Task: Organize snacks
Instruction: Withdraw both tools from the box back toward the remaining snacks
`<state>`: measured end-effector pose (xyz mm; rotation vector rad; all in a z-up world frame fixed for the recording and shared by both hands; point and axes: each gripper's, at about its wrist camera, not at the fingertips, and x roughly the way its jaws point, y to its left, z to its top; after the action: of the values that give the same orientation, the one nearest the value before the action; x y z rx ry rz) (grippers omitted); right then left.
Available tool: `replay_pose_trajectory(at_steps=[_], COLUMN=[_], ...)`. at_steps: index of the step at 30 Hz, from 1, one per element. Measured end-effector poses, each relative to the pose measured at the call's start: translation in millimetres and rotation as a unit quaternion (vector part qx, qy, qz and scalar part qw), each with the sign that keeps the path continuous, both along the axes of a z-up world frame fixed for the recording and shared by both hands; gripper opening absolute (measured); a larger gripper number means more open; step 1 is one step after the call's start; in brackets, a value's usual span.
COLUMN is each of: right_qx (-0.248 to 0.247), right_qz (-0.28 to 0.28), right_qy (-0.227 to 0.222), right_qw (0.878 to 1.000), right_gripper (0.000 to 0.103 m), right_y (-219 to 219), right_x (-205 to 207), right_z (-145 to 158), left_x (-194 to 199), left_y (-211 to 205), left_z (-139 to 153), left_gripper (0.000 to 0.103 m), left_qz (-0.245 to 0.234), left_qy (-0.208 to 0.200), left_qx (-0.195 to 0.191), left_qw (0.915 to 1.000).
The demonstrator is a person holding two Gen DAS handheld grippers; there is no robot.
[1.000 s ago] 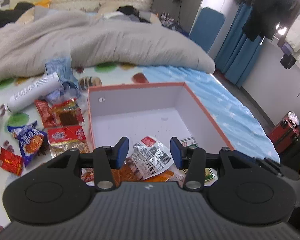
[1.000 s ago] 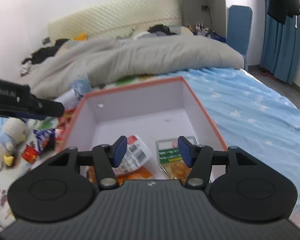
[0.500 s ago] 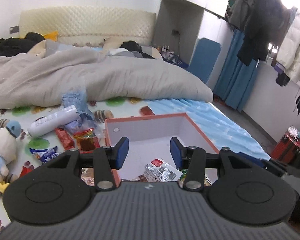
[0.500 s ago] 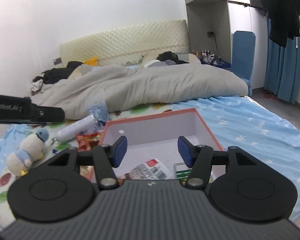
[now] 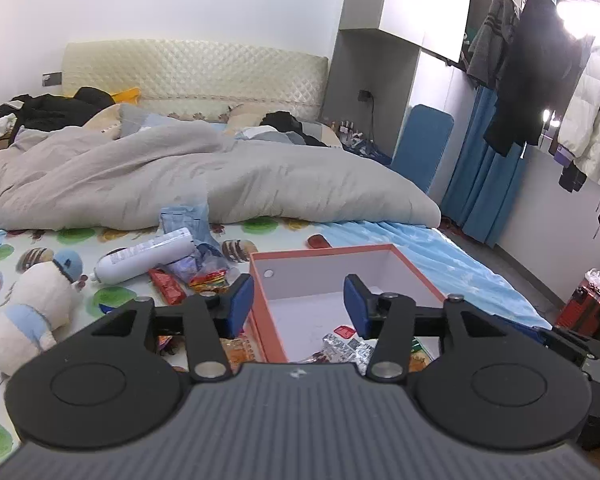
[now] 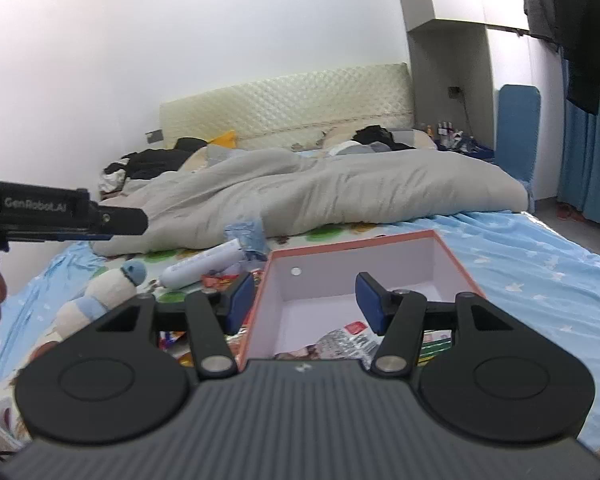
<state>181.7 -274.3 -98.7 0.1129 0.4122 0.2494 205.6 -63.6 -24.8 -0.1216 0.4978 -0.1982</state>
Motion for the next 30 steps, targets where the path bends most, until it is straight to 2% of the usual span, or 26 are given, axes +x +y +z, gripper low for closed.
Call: replay_pose_trajectory(at_steps=[7,15,23,26,30], right_qx=[0.010,0.010,0.011,0.008,-0.001], right_qz=[0.012,0.030,0.047,0.054,0.056], right_qy=[0.010,0.018,0.046,0.059,0.071], right_qw=[1.000,0.999,0.998,0.997,0.996], right_gripper=[0.058,0.058,0.058,0.058,0.058], right_y=[14,30,49,54,58], right_x=[-16,-34,-54,-63,-74], right_z=[-11,-27,-49,-58,-66], left_x=[-20,-41,-57,-63,-69], left_y=[16,46,77,88,97], left_z=[-16,-35,-56,-62,-74], left_gripper=[0.057,0.062,0.062,0.062,0.063], left_qz=[-0.001,0.033,0.059,0.058,0.063], left_qy=[0.014,0.026,0.047,0.052,0.058], left_qx=[0.033,0.027,0.023,0.014,0.020], left_qw=[0.9993,0.9988,0.9969,0.9968,0.9961])
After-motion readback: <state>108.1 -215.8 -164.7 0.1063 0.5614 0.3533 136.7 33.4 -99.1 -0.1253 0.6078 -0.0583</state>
